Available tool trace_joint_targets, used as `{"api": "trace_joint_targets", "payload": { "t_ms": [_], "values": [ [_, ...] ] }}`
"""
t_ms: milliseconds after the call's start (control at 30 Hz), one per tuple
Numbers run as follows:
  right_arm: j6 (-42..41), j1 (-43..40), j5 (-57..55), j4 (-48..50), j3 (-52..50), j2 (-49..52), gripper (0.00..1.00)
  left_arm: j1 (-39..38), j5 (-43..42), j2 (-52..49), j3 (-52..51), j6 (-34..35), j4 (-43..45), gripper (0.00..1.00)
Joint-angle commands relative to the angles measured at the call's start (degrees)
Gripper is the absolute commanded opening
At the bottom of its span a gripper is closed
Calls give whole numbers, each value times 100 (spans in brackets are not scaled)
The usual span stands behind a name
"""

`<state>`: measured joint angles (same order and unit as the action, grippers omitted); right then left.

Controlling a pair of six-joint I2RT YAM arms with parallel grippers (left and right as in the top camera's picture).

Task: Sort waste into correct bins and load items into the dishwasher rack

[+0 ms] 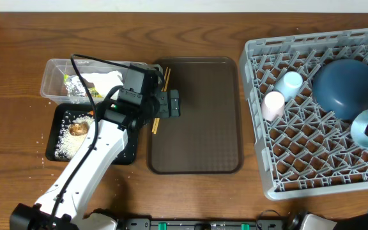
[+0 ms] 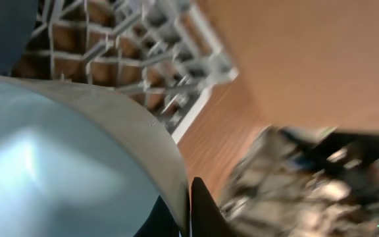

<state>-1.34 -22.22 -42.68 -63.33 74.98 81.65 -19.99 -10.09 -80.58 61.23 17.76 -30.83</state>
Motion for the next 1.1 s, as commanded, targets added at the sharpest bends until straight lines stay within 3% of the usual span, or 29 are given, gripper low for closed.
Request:
{"api": "trace_joint_targets", "payload": {
  "t_ms": [0, 500, 600, 733, 1067],
  "values": [
    [1145, 223, -1198, 199, 125, 13, 1, 17, 72, -55, 151, -55, 4, 98],
    [1891, 774, -2044, 334, 94, 710, 1, 17, 72, -55, 151, -52, 4, 98],
    [1495, 940, -1165, 306, 92, 964, 1, 17, 72, -55, 151, -52, 4, 98],
    [339, 723, 428, 249, 96, 1051, 1, 17, 72, -55, 151, -52, 4, 98],
    [4, -131, 2699, -520, 1545, 682, 3, 17, 72, -55, 151, -52, 4, 98]
  ]
}}
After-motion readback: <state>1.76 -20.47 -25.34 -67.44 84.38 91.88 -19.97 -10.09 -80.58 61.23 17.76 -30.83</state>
